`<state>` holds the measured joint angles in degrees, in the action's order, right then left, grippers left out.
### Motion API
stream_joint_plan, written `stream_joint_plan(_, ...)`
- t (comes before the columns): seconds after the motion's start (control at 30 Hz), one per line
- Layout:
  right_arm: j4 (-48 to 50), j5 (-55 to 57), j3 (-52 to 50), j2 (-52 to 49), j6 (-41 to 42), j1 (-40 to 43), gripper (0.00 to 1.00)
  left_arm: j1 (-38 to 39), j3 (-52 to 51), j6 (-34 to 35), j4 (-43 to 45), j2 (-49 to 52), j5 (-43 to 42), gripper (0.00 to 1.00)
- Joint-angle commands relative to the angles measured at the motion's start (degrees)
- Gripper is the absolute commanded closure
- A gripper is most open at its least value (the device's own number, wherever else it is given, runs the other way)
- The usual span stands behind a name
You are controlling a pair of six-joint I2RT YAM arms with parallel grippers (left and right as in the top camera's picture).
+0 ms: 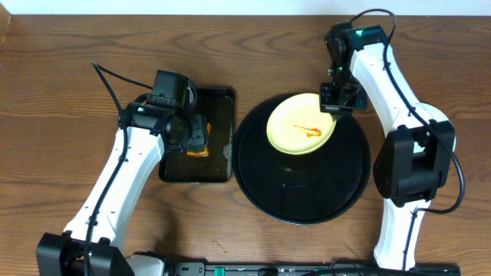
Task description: Clean dirty plates on tray and stack at the side
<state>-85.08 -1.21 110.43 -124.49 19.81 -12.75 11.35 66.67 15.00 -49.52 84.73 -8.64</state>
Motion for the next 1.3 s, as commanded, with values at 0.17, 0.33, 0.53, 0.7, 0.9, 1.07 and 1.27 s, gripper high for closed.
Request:
stream_joint_plan(0.17, 9.92, -1.2, -19.98, 9.44, -1.64, 0.46, 0.99, -0.09, 0.5, 0.07, -0.13, -0.5, 0.28, 0.38)
stream_joint_plan(0.33, 19.67, -1.36, -32.74, 16.04, -2.58, 0.33, 0.99, -0.09, 0.5, 0.07, 0.04, -0.5, 0.28, 0.38)
stream_joint_plan(0.53, 29.97, -3.78, -41.7, 16.74, -2.49, 0.37, 0.99, -0.09, 0.02, 0.04, 0.94, -0.13, 0.33, 0.38)
stream_joint_plan(0.7, 36.17, -3.78, -46.42, 16.74, -2.51, 0.39, 0.99, -0.09, -1.64, 0.04, 2.32, 2.01, 0.33, 0.38)
stream_joint_plan(0.9, 36.5, -3.78, -46.97, 16.74, -1.55, 0.35, 0.99, -0.09, -2.93, 0.07, 3.56, 4.31, 0.33, 0.38)
stream_joint_plan(1.07, 36.52, -3.78, -46.97, 16.74, -1.44, 0.35, 0.99, -0.09, -2.99, 0.07, 4.81, 6.56, 0.33, 0.38)
stream_joint_plan(1.27, 36.59, -3.78, -46.97, 16.74, -1.44, 0.35, 0.99, -0.09, -3.08, 0.04, 7.39, 9.75, 0.33, 0.38)
